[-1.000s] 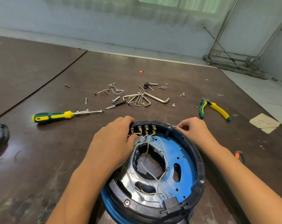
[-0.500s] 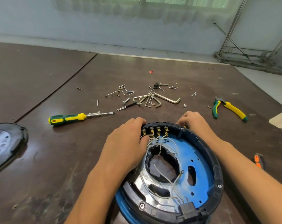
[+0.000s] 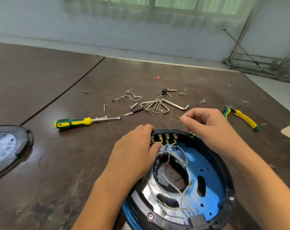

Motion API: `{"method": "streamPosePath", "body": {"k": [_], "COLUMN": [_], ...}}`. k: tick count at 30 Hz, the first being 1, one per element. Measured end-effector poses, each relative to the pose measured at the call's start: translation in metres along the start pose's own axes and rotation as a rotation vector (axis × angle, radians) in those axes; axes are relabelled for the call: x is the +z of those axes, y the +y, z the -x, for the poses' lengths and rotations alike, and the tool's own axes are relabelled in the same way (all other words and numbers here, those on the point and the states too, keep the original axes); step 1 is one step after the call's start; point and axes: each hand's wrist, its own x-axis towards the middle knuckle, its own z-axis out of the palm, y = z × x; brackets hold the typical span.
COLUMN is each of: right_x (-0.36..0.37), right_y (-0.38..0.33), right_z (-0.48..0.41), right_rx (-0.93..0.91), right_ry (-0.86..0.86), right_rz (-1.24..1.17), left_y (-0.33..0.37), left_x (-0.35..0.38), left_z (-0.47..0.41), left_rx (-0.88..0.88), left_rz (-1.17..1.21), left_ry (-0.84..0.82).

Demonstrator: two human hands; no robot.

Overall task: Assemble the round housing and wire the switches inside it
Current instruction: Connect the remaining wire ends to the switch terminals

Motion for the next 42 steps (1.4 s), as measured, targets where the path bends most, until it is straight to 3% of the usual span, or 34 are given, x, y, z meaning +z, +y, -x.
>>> {"method": "streamPosePath", "body": {"k": [5,8,11,19,24,27,34,42], "right_x": [0.012,0.019,0.020,0.021,0.019,0.015,0.020,0.020], "right_y": [-0.010,-0.010,-0.010,-0.006,-0.009,-0.009,-0.007,-0.003], "right_z": [0.025,0.031,0.032,0.039,0.039,0.038,0.037,0.036], "right_rx": [-0.040,0.015,0.036,0.063,0.059,0.002,-0.043,-0.016], "right_ry": [0.031,0.038,-0.015,-0.071,0.004,0.112,0.070,0.084], "right_rz": [-0.189,-0.398,-0.527,-0.582,-0.388,-0.245,-0.175,-0.146], "left_y": [0.004,0.018,0.032,0.038,0.029,0.028,0.034,0.032], "left_x": [-0.007,-0.012,-0.012,-0.010,-0.014,-0.012,-0.002,-0.004], "left_z": [-0.001,-0.001,0.000,0.001,-0.001,-0.002,-0.003,-0.002], "left_rx": [0.121,0.223,0.197,0.137,0.056,0.013,0.004,0.020], "left_rz": [0.105,0.340,0.593,0.915,1.004,0.929,0.648,0.554], "left_ry": [0.085,0.164,0.247,0.195,0.216,0.225,0.160,0.182]}}
